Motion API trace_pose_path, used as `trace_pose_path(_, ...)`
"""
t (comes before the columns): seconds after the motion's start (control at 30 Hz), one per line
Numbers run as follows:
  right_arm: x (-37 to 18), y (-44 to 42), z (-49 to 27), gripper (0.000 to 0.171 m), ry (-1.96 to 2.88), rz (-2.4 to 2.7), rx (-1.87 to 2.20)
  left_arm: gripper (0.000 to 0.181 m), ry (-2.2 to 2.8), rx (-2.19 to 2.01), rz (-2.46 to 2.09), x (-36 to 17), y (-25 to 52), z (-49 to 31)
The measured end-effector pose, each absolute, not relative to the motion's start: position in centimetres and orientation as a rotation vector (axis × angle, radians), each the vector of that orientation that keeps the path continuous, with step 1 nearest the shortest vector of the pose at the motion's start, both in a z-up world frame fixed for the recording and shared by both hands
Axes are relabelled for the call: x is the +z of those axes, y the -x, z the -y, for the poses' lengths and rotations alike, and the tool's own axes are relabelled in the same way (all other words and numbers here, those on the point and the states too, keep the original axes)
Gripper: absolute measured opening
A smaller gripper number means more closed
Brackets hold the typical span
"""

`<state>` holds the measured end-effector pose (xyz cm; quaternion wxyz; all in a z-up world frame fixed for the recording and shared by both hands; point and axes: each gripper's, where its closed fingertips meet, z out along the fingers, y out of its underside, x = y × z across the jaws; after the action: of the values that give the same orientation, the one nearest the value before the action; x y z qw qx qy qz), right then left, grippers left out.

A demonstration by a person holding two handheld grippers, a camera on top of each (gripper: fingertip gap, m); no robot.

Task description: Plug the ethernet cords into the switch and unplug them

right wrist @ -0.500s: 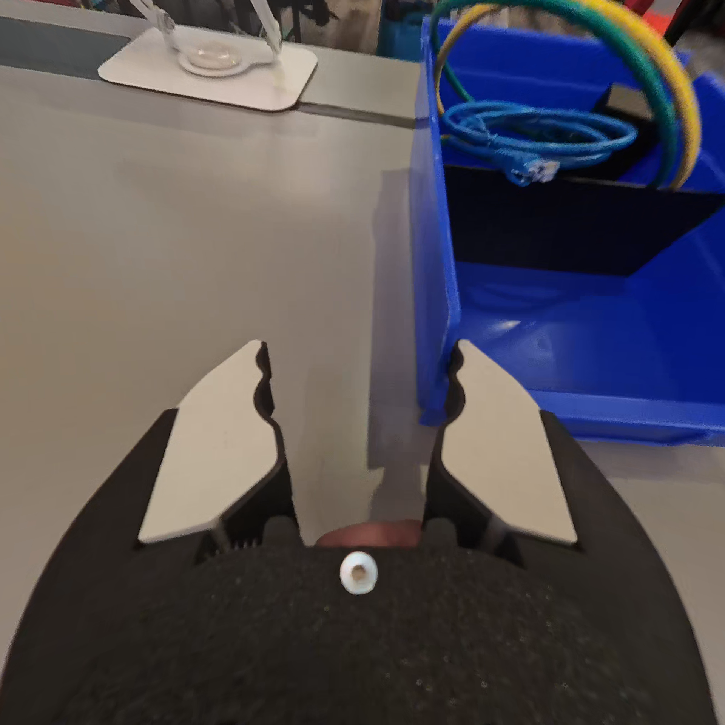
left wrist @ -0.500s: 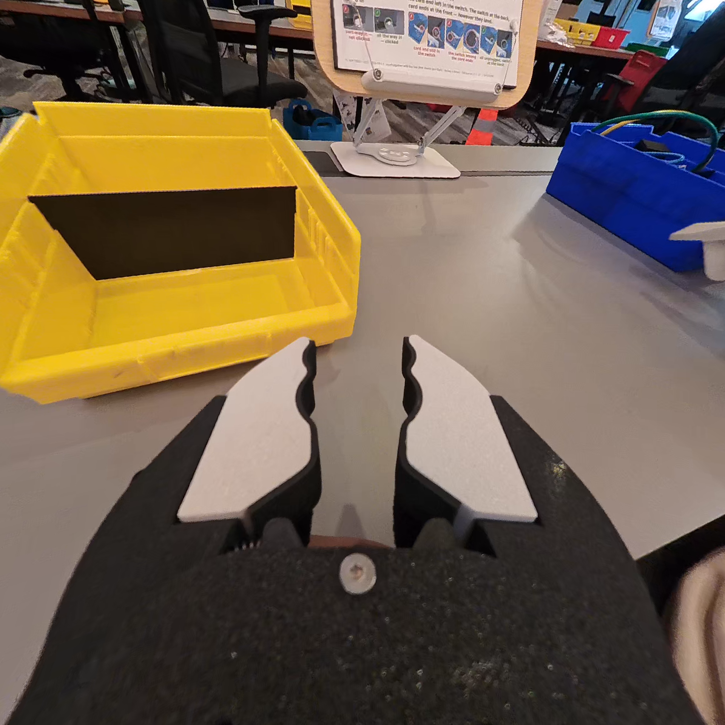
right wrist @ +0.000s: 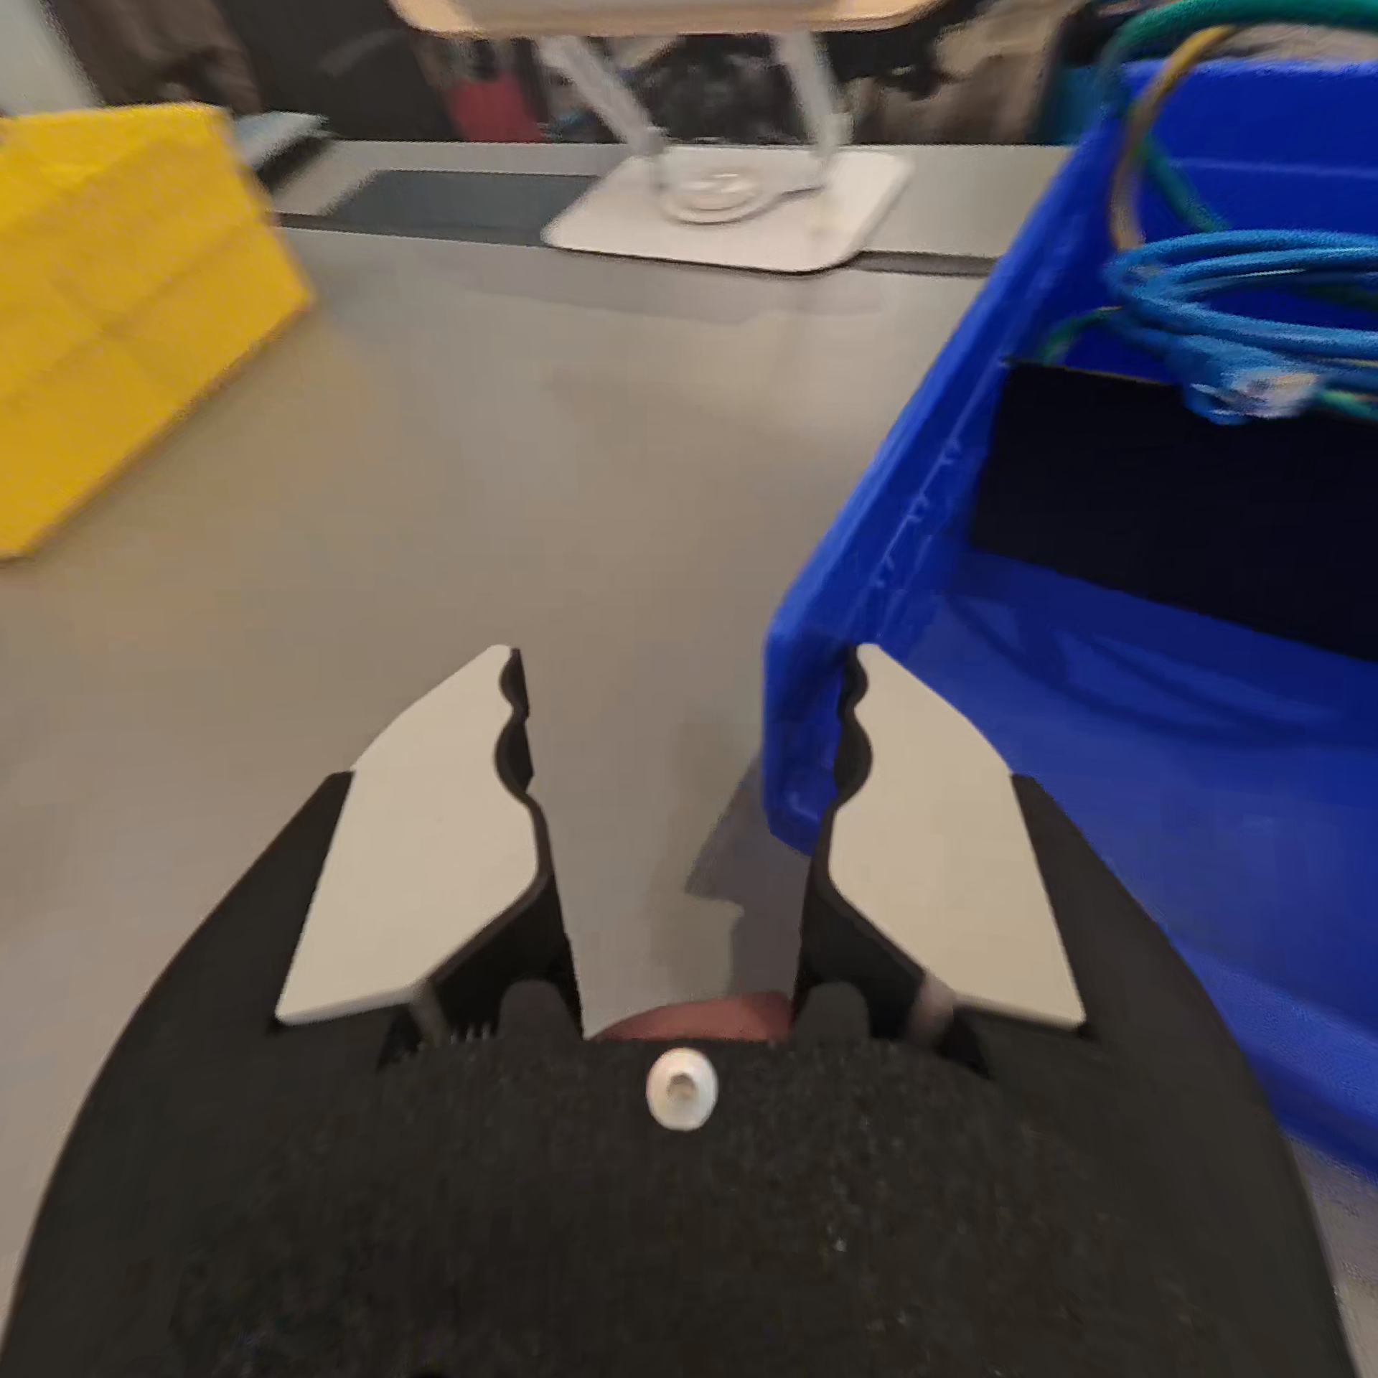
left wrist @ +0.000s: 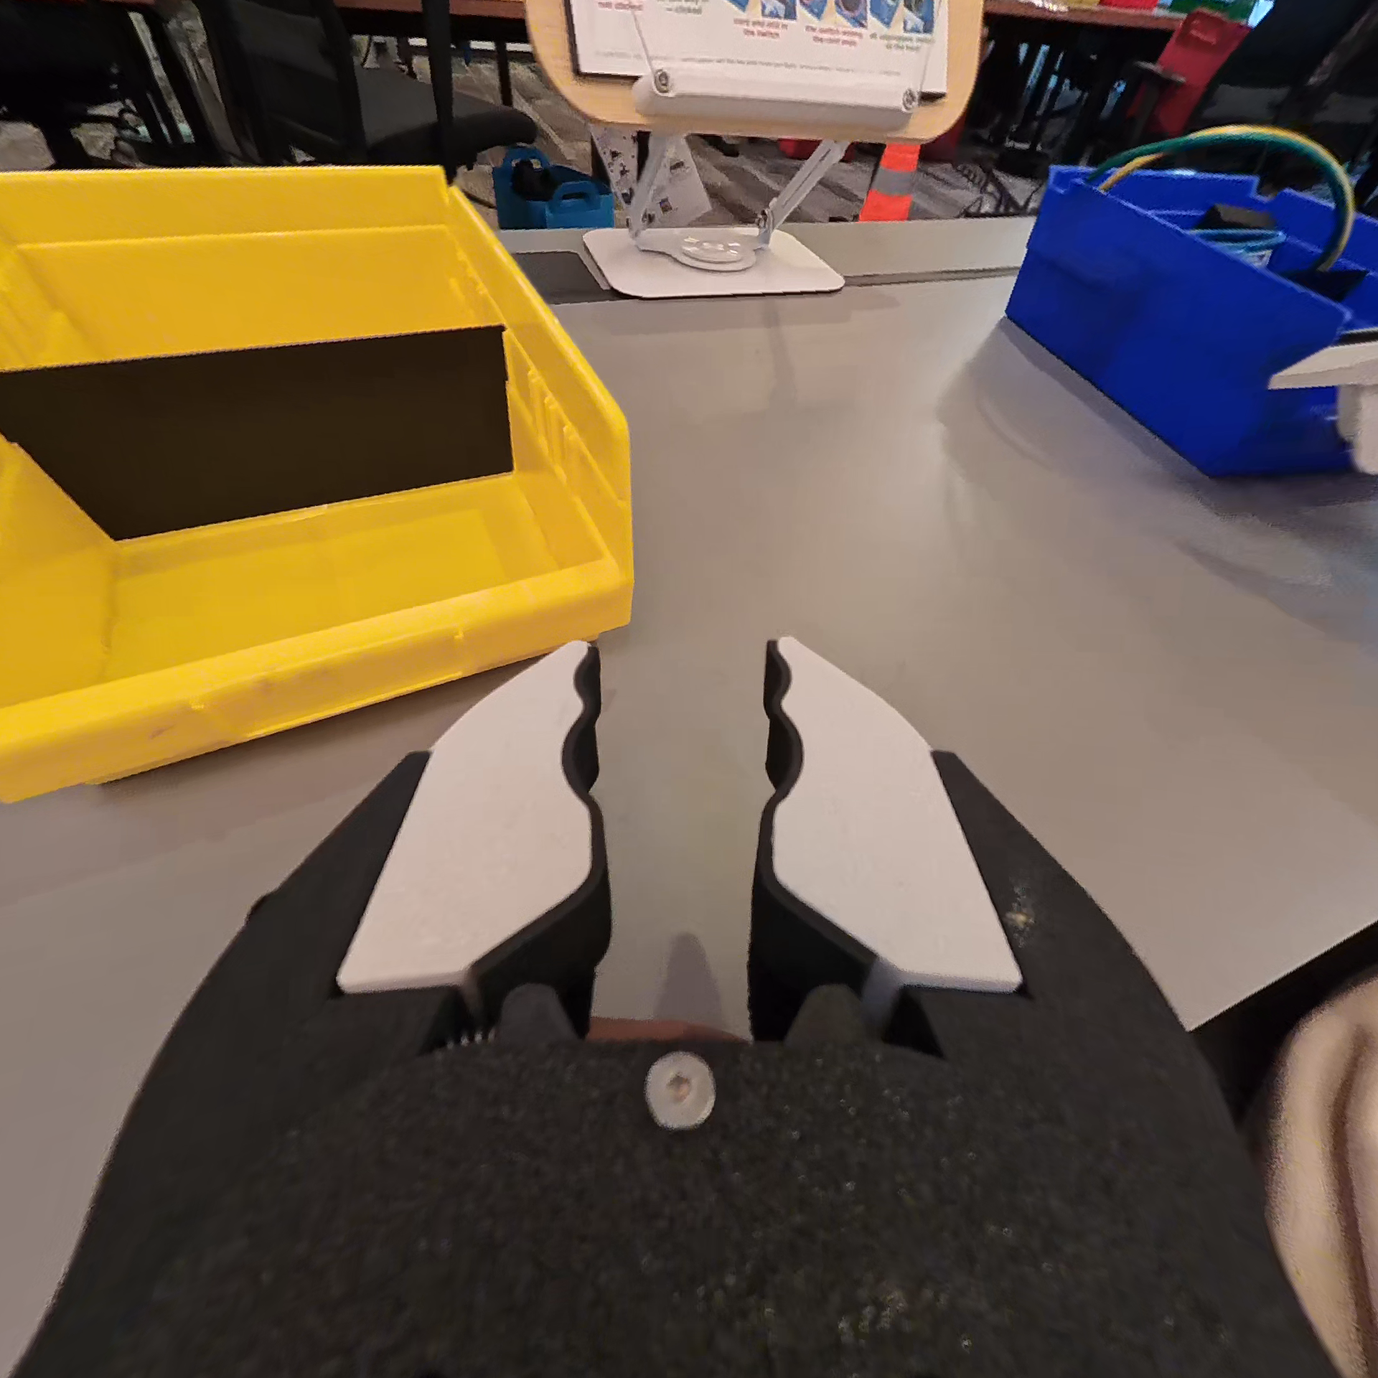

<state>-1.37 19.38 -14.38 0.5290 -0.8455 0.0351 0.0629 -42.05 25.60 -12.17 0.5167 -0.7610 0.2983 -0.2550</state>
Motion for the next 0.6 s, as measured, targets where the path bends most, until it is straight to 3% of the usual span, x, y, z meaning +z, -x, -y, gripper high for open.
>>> trace_pose_path(0.1,-13.4,8.4,-16.8,0.044,1.973,0.154,0.481,0.041,1.804,-0.594,-0.765,-12.1,41.2,-25.3)
trace_pose_path(0.2,-12.3,13.1,-14.0,0.057,1.923,0.227,0.566,0.042,1.782,-0.634,-0.828,-12.1,39.3,-24.7)
trace_pose_path(0.47,-8.7,14.9,-10.6,0.06,1.775,0.185,0.167,0.048,1.678,-0.932,-1.078,-11.9,28.2,-20.9)
trace_pose_path(0.6,-6.1,8.0,-7.8,0.042,1.571,-0.125,-0.203,0.056,1.686,-1.052,-1.221,-12.7,20.0,-18.6)
